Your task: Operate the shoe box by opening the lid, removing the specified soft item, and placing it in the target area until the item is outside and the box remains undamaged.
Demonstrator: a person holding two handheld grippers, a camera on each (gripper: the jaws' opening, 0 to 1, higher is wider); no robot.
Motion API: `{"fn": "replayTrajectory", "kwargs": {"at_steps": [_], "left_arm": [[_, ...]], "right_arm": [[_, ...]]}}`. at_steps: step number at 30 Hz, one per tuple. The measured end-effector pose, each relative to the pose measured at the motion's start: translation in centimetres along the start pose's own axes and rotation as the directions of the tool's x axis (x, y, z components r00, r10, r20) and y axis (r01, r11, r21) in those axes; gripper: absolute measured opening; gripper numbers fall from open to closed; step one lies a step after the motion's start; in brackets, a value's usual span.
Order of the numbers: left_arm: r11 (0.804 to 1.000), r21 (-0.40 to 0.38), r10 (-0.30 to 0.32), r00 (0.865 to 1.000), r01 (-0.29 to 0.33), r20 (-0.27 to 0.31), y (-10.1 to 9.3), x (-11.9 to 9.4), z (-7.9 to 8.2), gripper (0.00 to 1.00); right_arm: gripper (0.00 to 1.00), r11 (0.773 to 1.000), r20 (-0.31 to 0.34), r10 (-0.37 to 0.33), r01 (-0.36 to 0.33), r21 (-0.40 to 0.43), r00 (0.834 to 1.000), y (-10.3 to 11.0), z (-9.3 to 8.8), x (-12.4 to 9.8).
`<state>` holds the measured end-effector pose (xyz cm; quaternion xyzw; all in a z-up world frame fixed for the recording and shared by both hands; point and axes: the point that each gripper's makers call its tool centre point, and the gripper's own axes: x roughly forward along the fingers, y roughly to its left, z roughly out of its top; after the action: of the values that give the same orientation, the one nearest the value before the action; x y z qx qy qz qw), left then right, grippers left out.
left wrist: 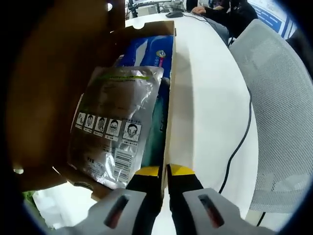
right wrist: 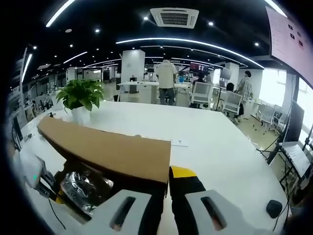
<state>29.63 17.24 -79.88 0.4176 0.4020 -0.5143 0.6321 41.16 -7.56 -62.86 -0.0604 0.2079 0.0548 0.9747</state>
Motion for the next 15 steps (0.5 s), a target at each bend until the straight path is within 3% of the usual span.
{"fn": "replayTrajectory", "kwargs": {"at_steps": [15], "left_arm": [[1.000, 0.018, 0.012, 1.000, -0.012, -0.003, -0.44, -0.11, -0.33, 0.03]], "right_arm": [[0.01, 0.999, 0.040, -0.016, 0.014, 0.042, 0.999, 0.18, 0.92, -0.81]]}}
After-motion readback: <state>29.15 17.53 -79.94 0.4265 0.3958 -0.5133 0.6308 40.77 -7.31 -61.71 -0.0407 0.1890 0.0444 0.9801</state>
